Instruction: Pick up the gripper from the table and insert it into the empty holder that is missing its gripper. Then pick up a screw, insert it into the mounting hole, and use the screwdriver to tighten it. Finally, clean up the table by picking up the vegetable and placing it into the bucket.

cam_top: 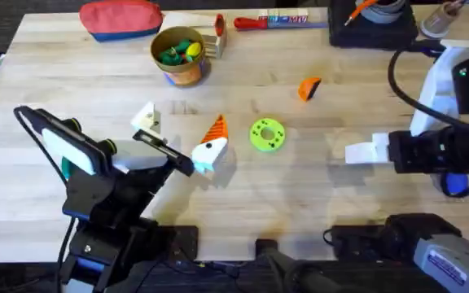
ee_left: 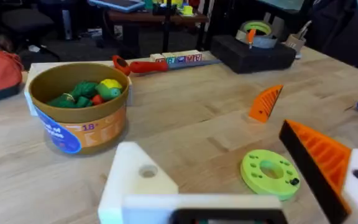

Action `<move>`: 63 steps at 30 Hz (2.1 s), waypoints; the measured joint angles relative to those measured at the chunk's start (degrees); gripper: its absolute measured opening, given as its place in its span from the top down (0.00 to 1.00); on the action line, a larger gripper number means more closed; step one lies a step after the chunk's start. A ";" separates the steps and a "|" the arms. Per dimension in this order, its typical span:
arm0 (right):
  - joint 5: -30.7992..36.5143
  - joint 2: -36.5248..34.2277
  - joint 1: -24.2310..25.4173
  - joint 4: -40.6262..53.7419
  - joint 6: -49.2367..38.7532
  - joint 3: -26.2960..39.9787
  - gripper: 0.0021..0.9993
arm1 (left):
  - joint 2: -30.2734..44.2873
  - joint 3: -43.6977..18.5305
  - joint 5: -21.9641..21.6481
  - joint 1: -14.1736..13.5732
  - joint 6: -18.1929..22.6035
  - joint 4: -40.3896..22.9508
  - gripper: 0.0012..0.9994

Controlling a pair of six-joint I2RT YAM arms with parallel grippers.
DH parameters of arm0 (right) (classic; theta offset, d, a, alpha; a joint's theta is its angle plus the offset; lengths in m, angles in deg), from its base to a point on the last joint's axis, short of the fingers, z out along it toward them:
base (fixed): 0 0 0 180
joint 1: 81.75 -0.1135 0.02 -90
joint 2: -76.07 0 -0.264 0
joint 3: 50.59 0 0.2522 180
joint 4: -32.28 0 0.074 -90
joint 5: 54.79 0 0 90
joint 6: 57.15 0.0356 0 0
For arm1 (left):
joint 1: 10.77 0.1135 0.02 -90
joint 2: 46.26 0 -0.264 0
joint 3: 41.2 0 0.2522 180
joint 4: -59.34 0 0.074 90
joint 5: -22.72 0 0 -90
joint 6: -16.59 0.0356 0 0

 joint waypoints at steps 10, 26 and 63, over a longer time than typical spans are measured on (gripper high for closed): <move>-0.01 0.00 0.00 -5.10 -0.02 0.00 0.01 | -0.02 0.00 0.91 0.00 -0.02 0.03 0.01; -9.01 -2.75 -0.24 -30.38 -0.18 0.11 0.01 | 0.00 0.00 29.55 0.00 -1.61 -0.50 0.01; -3.93 -40.57 -8.41 -37.92 -7.72 15.78 0.91 | -0.02 0.00 35.54 0.00 -2.14 -1.14 0.01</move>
